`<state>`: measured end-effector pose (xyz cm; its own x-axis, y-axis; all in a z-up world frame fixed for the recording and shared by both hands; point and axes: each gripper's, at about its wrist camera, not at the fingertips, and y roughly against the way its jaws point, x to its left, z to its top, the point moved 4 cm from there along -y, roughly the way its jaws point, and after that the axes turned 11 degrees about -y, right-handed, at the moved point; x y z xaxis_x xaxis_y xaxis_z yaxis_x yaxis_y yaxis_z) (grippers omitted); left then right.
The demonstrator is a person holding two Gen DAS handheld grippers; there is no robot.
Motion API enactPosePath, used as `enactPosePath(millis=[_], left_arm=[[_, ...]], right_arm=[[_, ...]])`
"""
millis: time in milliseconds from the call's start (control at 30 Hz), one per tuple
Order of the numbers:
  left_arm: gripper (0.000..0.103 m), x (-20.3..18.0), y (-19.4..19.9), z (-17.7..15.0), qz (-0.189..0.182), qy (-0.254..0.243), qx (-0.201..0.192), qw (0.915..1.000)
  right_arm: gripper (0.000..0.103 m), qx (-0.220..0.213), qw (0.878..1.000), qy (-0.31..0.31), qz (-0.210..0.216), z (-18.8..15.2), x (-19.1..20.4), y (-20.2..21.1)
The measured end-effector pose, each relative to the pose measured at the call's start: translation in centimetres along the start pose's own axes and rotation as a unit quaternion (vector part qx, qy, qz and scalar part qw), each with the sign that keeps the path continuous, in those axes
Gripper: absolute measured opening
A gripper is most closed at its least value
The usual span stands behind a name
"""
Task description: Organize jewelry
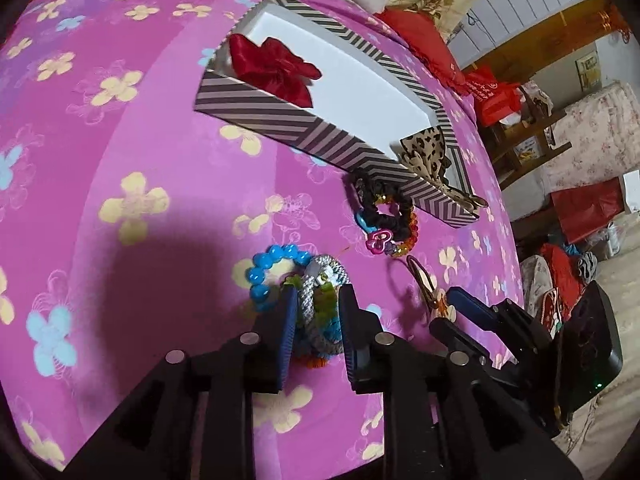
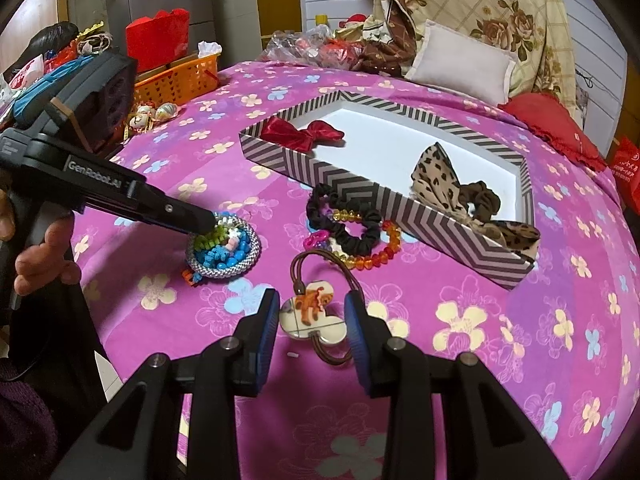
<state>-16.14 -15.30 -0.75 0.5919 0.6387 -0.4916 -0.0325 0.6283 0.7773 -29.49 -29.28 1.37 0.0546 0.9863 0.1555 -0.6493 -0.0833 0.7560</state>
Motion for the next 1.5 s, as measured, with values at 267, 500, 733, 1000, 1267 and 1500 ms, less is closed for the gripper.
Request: enactPosePath(millis=[267,500,733,1000,1267,1500], left_arm=[[0.009,-0.8,2.7,0.3,-0.009,-0.012,-0.029,0.9995],[0.009,-1.9,4.9,1.6,-0.011,-0.024,-0.056,0.9981],[0.009,-2.5,4.8,3.1,0.006,-0.034,-0.065,0.9973],[0.009,-3.1,4.5,6.9,0.049,-0.058,-0.086,0.9934],[0.009,-3.4,3.2,9.8,0.093,-0.083,-0.093,0.9878],[0.009,-3.4,1.5,11.6,0.123,-0.101,-0.092,0.983]], right_arm=[[0.034,-0.013,1.0,0.005,-0.002,0.4,0.1,0.4],[0.034,-0.029,1.0,0.01,-0.005,1.0,0.6,1.3],[0.034,-0.042,0.999,0.015,-0.012,2.2,0.4,1.8],[0.034,-0.068,0.997,0.019,-0.027,5.4,-0.4,2.1],[0.034,-0.081,0.996,0.014,-0.037,8.9,-1.8,1.0],[0.034,-0.084,0.996,-0.001,-0.04,11.2,-3.3,-0.5]])
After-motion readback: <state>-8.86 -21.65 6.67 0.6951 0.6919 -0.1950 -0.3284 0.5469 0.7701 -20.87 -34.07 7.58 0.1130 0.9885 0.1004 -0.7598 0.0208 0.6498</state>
